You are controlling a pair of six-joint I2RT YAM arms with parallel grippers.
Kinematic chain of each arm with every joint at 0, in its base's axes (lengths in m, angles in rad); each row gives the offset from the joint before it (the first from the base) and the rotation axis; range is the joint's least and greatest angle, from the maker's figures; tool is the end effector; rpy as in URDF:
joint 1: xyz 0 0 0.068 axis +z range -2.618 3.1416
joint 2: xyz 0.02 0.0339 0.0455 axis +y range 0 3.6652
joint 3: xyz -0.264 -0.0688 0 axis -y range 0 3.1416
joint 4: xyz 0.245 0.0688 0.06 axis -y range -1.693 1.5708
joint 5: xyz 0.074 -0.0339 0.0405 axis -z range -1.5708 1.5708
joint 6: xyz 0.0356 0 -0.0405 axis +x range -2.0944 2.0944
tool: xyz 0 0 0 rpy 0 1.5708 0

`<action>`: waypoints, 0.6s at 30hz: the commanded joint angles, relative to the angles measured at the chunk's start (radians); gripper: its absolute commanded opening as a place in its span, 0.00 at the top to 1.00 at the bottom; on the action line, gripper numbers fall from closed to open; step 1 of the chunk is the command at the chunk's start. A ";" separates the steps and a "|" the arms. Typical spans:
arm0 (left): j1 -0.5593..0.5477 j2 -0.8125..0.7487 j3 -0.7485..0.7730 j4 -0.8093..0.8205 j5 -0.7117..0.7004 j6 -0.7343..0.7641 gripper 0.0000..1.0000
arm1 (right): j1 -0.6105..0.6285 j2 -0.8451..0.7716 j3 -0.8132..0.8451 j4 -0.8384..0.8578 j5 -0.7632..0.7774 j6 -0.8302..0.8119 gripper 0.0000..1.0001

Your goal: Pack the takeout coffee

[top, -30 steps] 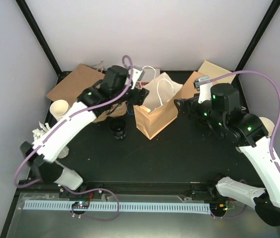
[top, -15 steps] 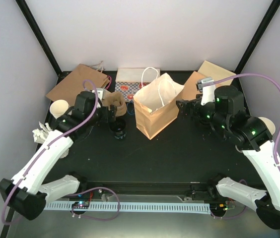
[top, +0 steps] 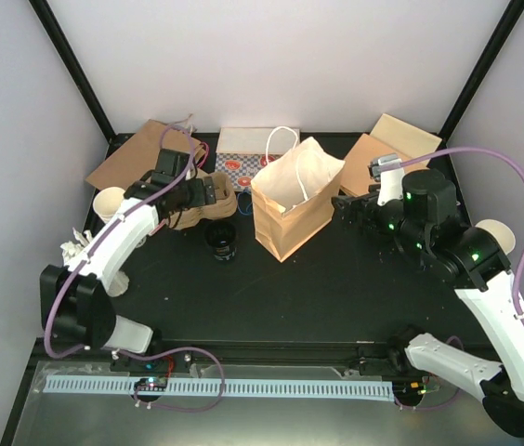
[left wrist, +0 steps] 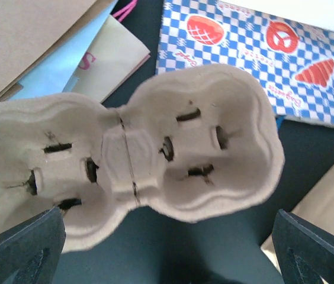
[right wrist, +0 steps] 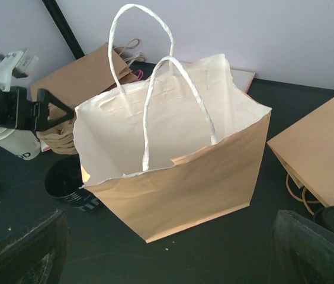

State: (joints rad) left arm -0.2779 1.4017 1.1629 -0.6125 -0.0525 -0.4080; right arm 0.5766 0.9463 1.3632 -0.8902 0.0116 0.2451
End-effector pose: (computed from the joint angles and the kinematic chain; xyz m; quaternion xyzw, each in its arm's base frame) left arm 0.2890 -0.0805 0.2917 -0.0700 0.9331 -0.0952 0.3397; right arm 0.1368 0.0885 0.4318 -0.1378 0.8420 0.2038 0.4802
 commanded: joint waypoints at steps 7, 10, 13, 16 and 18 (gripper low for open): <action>0.065 0.218 0.185 -0.060 0.027 -0.095 0.01 | 0.001 -0.023 -0.025 0.030 -0.014 0.009 0.04; 0.068 0.264 0.210 -0.065 0.015 -0.104 0.03 | 0.002 -0.030 -0.032 0.036 -0.016 0.011 0.04; 0.069 0.294 0.229 -0.070 0.009 -0.120 0.08 | 0.002 -0.032 -0.032 0.032 -0.011 0.010 0.04; 0.069 0.318 0.233 -0.076 -0.008 -0.138 0.17 | 0.002 -0.035 -0.033 0.030 -0.010 0.010 0.04; 0.069 0.333 0.243 -0.096 -0.026 -0.155 0.20 | 0.002 -0.036 -0.033 0.032 -0.014 0.008 0.04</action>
State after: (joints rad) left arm -0.2169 1.7103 1.3540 -0.6651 -0.0471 -0.5190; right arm 0.5766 0.9245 1.3342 -0.8799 -0.0010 0.2459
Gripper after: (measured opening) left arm 0.819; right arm 0.959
